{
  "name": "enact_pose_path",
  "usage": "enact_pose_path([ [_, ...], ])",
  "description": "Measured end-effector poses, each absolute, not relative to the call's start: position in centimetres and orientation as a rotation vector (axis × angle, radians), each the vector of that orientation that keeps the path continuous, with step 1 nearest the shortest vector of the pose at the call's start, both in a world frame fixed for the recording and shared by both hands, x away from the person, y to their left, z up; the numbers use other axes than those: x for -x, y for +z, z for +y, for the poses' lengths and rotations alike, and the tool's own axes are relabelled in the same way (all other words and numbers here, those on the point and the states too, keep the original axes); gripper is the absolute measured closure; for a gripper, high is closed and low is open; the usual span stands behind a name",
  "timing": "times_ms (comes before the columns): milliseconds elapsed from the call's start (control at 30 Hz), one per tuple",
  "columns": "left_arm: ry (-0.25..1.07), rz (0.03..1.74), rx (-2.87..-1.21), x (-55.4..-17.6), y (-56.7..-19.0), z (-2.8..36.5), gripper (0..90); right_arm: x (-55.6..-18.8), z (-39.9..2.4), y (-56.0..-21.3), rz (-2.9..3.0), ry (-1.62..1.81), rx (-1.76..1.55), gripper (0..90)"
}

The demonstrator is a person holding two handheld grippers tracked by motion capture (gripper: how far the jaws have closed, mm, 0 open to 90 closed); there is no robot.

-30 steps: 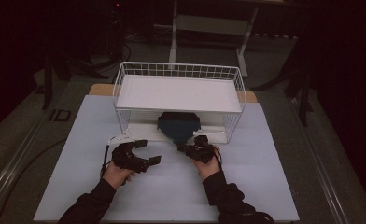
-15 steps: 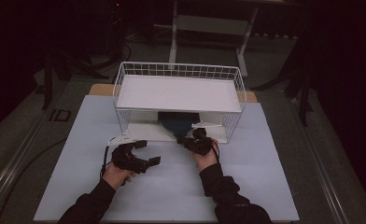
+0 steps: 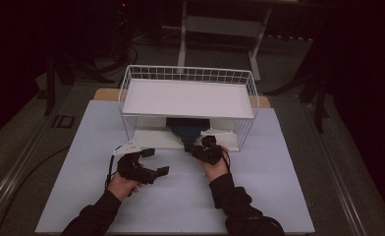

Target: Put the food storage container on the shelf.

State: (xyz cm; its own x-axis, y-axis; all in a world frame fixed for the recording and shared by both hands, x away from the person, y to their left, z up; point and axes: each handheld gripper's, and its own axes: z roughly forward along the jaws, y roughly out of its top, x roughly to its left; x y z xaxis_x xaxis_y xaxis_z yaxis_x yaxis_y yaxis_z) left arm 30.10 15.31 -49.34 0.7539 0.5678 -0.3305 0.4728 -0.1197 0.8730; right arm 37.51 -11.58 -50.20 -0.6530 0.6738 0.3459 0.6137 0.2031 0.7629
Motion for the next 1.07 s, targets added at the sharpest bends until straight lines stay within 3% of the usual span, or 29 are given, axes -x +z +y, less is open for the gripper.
enact_pose_path([
  [300, 0.108, 0.810, -1.765, -29.6, -48.7, 15.4, 0.0, -35.0, -13.4, -49.7, 2.374, 1.490, -1.243, 62.4],
  [400, 0.108, 0.796, -1.770, -29.0, -48.7, 15.4, 0.0, -33.5, -14.4, -49.8, 2.372, 1.502, -1.222, 43.2],
  [600, 0.113, 0.785, -1.782, -28.3, -48.8, 15.4, 0.0, -31.2, -16.2, -50.5, 2.388, 1.535, -1.171, 18.7],
  [1067, 0.117, 0.736, -1.809, -27.7, -48.8, 14.6, 0.0, -28.9, -19.3, -50.8, 2.352, 1.482, -1.164, 17.6],
])
